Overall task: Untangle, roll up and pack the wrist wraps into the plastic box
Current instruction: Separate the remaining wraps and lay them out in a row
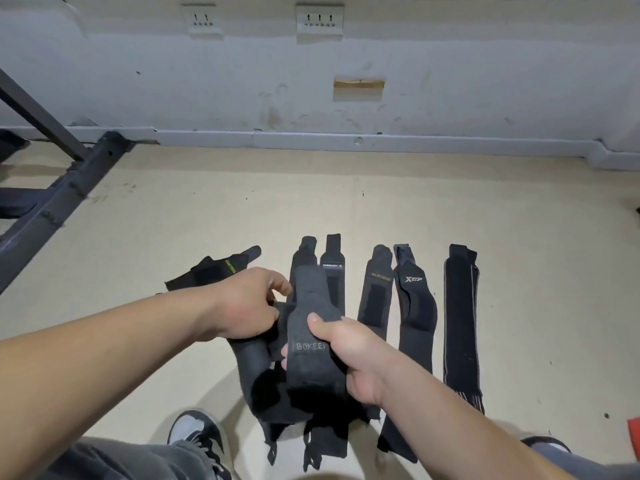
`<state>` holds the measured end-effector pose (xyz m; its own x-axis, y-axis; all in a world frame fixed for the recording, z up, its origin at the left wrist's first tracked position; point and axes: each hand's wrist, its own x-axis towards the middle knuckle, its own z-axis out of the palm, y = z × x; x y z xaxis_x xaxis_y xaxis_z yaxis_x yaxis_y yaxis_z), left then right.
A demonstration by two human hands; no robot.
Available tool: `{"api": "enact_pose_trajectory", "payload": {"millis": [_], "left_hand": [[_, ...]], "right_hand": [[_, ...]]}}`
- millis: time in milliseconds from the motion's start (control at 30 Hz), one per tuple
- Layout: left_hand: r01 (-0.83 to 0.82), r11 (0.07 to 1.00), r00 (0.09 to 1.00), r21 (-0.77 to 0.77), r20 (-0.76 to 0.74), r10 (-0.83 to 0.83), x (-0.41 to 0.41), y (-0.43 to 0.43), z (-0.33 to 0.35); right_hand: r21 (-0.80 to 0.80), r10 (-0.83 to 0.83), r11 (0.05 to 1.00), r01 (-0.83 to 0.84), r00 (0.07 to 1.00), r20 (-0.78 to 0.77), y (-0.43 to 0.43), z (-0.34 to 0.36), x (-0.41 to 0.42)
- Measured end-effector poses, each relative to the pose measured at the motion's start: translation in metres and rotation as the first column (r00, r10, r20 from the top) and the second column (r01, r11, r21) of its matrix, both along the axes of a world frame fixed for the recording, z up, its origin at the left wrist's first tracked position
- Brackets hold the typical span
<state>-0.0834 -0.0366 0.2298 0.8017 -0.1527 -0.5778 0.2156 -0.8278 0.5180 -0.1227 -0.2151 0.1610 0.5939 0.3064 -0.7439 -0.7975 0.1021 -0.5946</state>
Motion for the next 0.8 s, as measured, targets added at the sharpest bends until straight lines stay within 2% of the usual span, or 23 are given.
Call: {"api": "enact_pose_trajectory", "payload": {"millis": [100,267,400,533,700,800], "left_hand": [[-0.061,0.998,0.995,-0.018,-0.085,0.06,-0.003,0.001,0.0],[-0.132,0.991,0.977,-0.022,-0.174,0.126,0.002,0.005,-0.005],[-0.098,0.986,0.968,-0.138,-0.243,0.062,0.005,0.006,-0.002],[-0.082,0.966,0.975,-0.246,-0.22,0.026,0.007,0.009,-0.007],[-0.086,0.969,0.982,-0.233,-0.182,0.044,0.009,0.014,-0.011],[-0.139,0.965,0.986,-0.221,-0.122,0.114,0.01,0.014,-0.011]], "right_hand": [[0.031,-0.096,0.995,0.1,0.989,-0.109,-0.002,-0.007,0.003],[-0.051,-0.139,0.99,0.132,0.979,-0.151,-0.005,-0.029,-0.001],[0.08,-0.162,0.982,0.173,0.979,-0.128,-0.006,-0.031,-0.004],[0.228,-0.216,0.946,0.232,0.972,-0.092,-0.011,-0.027,0.006],[0.344,-0.278,0.895,0.285,0.958,-0.071,-0.012,-0.021,0.015],[0.373,-0.29,0.881,0.291,0.955,-0.06,-0.012,-0.01,0.018]]}}
